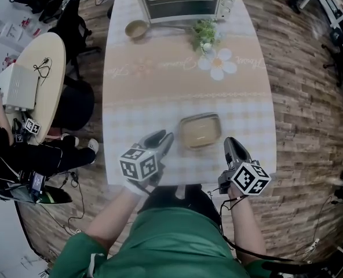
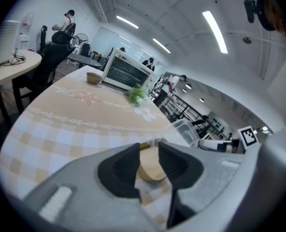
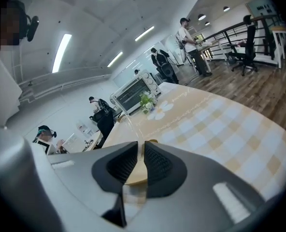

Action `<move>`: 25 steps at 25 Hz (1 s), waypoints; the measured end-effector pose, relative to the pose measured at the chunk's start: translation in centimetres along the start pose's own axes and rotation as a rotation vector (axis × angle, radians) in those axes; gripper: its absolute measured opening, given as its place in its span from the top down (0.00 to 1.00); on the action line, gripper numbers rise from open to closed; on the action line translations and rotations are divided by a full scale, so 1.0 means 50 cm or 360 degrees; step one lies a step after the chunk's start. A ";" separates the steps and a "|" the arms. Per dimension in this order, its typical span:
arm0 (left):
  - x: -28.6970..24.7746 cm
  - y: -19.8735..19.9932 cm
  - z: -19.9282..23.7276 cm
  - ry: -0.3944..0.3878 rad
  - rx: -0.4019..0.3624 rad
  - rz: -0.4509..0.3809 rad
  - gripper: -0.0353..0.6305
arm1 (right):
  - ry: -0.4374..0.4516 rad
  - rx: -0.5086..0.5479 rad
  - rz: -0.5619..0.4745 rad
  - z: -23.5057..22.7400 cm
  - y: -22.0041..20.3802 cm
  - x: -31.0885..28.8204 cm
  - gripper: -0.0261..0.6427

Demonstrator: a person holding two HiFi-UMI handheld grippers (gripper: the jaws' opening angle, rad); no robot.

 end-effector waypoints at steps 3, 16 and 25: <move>0.021 0.005 -0.008 0.0006 -0.0006 -0.0029 0.77 | 0.0001 0.0100 -0.0049 0.027 0.013 0.027 0.90; 0.099 0.054 -0.046 -0.0009 -0.0037 -0.0175 0.77 | 0.0020 0.0417 -0.0260 0.146 0.089 0.129 0.90; 0.120 0.106 -0.078 -0.0062 -0.0089 -0.0261 0.77 | 0.0050 0.0581 -0.0421 0.223 0.152 0.188 0.90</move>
Point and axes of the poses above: the fingertips, and each gripper's own axes: x backward along the fingers, z to its left, y out of its top, the point moved 5 cm from there along x, backward along the fingers, and after that the axes turned 2 degrees about z, right-handed, at the moved point
